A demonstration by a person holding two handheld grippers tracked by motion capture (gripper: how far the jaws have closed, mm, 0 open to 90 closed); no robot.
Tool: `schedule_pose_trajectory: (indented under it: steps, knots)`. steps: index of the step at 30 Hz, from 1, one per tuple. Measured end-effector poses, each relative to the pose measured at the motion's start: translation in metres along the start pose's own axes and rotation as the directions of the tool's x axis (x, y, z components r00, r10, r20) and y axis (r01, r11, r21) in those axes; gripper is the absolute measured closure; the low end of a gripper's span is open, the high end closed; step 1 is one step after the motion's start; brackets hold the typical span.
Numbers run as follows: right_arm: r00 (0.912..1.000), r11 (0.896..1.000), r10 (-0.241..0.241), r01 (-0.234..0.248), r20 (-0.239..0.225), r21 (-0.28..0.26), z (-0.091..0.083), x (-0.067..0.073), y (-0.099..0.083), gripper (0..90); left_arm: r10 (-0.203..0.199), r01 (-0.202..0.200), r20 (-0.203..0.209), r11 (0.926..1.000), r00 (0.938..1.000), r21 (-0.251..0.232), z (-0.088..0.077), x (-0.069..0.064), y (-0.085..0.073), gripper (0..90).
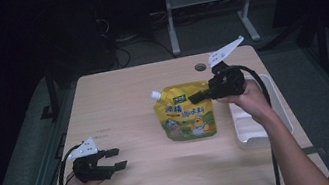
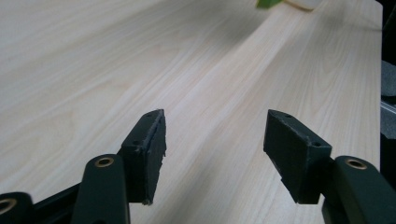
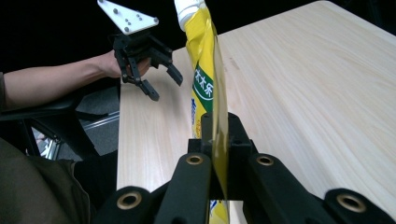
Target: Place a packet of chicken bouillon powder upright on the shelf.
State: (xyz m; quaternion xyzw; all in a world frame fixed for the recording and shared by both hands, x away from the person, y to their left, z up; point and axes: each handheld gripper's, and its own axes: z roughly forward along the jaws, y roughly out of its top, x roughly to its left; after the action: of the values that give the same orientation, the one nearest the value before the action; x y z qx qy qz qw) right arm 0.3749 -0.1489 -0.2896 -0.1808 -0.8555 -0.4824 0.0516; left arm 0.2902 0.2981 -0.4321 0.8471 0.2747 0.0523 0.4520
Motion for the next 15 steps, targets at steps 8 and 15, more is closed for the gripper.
schedule_pose_trajectory:
  steps: [8, 15]
  knots:
    - [0.9995, 1.000, 0.018, -0.017, 0.026, -0.019, -0.033, -0.017, -0.008, 89.3, -0.017, 0.017, -0.038, 0.9998, 0.9991, 0.004, 0.000, 0.001, -0.005, 36.1]
    - [0.9983, 0.999, 0.029, -0.027, 0.050, -0.035, -0.057, -0.026, -0.013, 89.2, -0.034, 0.034, -0.061, 0.9994, 0.9976, -0.001, 0.000, 0.001, -0.009, 33.2]
